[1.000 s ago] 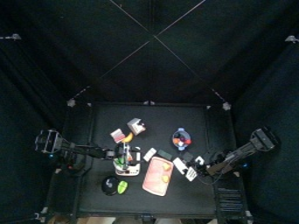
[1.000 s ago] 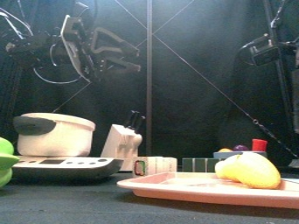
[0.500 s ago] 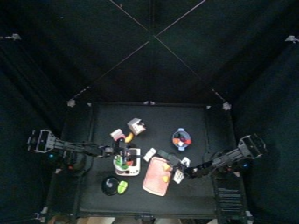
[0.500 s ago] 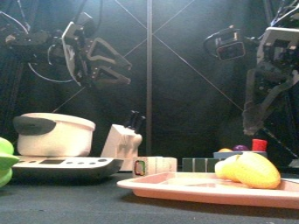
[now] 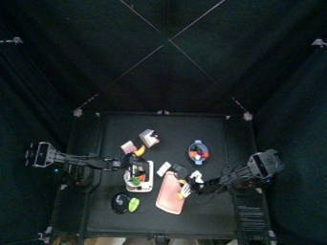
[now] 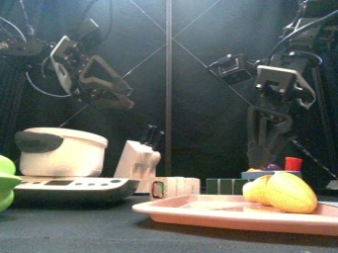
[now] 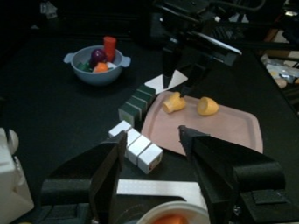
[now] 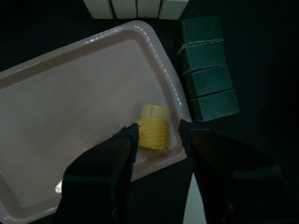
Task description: Place corn bottom into pot
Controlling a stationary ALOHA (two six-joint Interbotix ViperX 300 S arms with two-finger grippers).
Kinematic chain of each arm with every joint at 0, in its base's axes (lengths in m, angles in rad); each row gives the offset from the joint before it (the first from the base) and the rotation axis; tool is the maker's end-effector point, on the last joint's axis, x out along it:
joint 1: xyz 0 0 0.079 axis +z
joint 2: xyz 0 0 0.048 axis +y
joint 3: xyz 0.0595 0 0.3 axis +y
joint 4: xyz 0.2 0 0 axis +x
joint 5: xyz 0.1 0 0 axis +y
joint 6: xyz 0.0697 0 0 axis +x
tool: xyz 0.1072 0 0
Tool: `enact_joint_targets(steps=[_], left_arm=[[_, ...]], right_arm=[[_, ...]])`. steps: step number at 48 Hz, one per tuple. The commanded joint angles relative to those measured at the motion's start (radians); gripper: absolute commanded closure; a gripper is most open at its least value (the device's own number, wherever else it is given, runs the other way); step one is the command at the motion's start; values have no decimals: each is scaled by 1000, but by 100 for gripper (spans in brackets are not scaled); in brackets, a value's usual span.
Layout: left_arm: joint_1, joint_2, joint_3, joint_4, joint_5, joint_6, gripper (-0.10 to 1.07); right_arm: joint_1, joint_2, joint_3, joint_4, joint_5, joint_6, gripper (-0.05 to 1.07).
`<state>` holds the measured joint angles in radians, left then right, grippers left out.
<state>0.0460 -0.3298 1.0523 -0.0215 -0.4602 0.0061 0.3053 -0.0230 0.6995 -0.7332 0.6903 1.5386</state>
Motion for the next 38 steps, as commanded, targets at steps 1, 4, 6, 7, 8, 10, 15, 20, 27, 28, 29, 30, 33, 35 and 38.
enact_joint_targets(steps=[1, 4, 6, 7, 8, 10, 15, 20, 27, 28, 29, 30, 33, 35, 38], left_arm=[[-3, -9, -11, 3, -8, 0, 10], [-3, -9, -12, 2, -18, -2, 10], [-3, -9, -11, 2, -26, -2, 10], [-3, -9, -9, 2, -29, -2, 10], [-3, -9, -8, 2, -32, -2, 10], [-5, -9, -6, 2, -34, -2, 10], [-3, -9, -3, 2, -38, -3, 10], [-5, -9, -3, 0, -38, -3, 10], [-5, -9, -3, 0, -38, -3, 10], [-5, -9, -3, 0, -38, -3, 10], [-5, -9, -3, 0, -38, -5, 10], [-5, -9, -3, 0, -38, -5, 10], [-5, -9, -3, 0, -38, -5, 10], [-5, -9, -3, 0, -38, -5, 10], [-5, -9, -3, 0, -38, -5, 10]], right_arm=[[-15, -5, -29, 15, 0, -2, 23], [-17, 0, -34, 18, -2, -2, 23], [-18, 5, -35, 18, -6, 0, 23], [-18, 8, -38, 20, -9, 0, 23], [-18, 11, -40, 21, -14, 0, 23], [-17, 15, -40, 26, -21, 0, 23], [-17, 29, -37, 46, -38, 0, 23], [-18, 54, -32, 63, -40, 0, 23], [-18, 78, -31, 63, -40, -2, 23], [-18, 83, -31, 63, -40, 0, 23], [-18, 84, -32, 63, -40, -2, 23], [-18, 86, -32, 63, -40, -2, 23], [-20, 91, -32, 61, -41, -2, 23], [-21, 92, -31, 61, -41, -2, 24], [-21, 94, -29, 61, -43, -2, 24]])
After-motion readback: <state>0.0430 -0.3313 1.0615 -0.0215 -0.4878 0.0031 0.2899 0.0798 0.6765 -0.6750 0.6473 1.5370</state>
